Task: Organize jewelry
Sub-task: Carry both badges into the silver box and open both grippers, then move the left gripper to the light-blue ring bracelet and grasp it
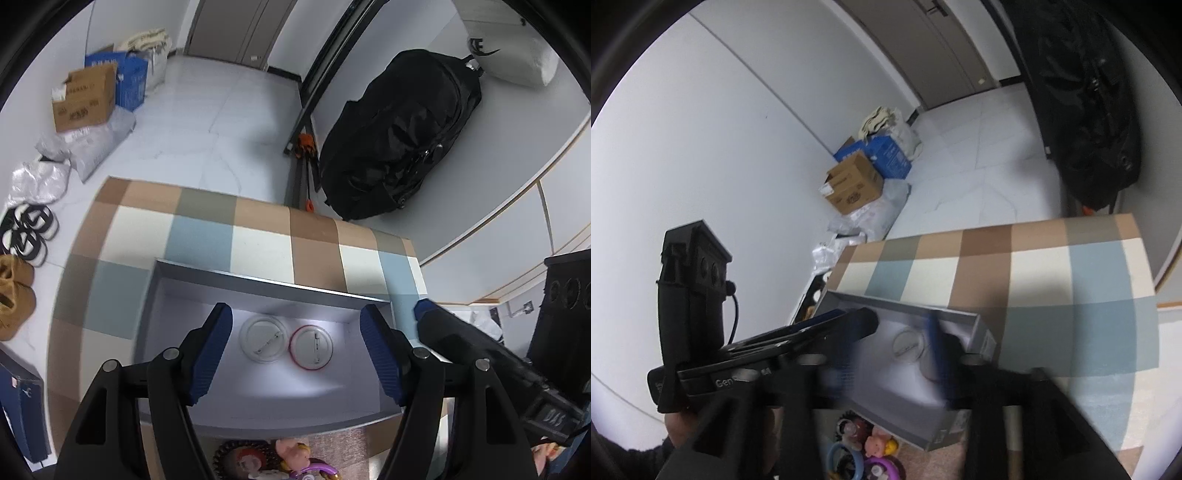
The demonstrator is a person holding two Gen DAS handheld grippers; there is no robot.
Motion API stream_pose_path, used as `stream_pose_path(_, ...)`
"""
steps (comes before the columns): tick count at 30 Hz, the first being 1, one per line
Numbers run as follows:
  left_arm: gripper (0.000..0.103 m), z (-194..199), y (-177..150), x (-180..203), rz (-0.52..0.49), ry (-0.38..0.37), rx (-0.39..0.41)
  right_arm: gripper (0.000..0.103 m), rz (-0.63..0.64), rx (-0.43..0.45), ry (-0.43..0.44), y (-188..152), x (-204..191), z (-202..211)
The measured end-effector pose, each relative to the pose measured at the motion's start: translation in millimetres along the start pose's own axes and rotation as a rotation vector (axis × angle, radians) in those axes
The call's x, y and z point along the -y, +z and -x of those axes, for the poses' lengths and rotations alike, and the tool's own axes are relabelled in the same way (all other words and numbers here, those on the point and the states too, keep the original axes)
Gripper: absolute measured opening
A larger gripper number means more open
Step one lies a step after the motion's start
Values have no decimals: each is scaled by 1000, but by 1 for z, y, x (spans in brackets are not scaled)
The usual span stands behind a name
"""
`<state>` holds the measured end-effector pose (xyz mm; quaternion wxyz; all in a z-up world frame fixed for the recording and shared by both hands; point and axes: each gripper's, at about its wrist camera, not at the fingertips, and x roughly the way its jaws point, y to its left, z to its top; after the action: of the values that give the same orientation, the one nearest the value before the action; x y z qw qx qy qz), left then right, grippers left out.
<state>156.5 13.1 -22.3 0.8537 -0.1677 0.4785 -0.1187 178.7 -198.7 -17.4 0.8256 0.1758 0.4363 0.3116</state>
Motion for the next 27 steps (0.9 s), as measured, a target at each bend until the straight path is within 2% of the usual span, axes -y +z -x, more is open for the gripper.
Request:
stream_pose_path(2, 67, 5, -1, 4, -26, 26, 19, 56, 8, 18, 5, 1, -2, 5)
stream_pose_path(4, 67, 11, -4, 7, -45, 40, 38, 72, 34, 31, -17, 0, -6, 9)
stream_pose_path(8, 68, 23, -9, 9, -63, 56, 81, 79, 66, 59, -39, -2, -12, 15)
stream_pose_path(10, 76, 28, -13, 9, -68, 71, 97, 84, 72, 69, -50, -4, -13, 18)
stream_pose_path(13, 79, 37, -19, 7, -72, 83, 140, 87, 78, 79, -61, -9, -16, 23)
stream_pose_path(21, 86, 48, -35, 3, -98, 116, 156, 101, 121, 122, -69, -24, -27, 37)
stream_pose_path(27, 86, 58, -49, -4, -94, 108, 177, 103, 146, 145, -91, -36, -33, 47)
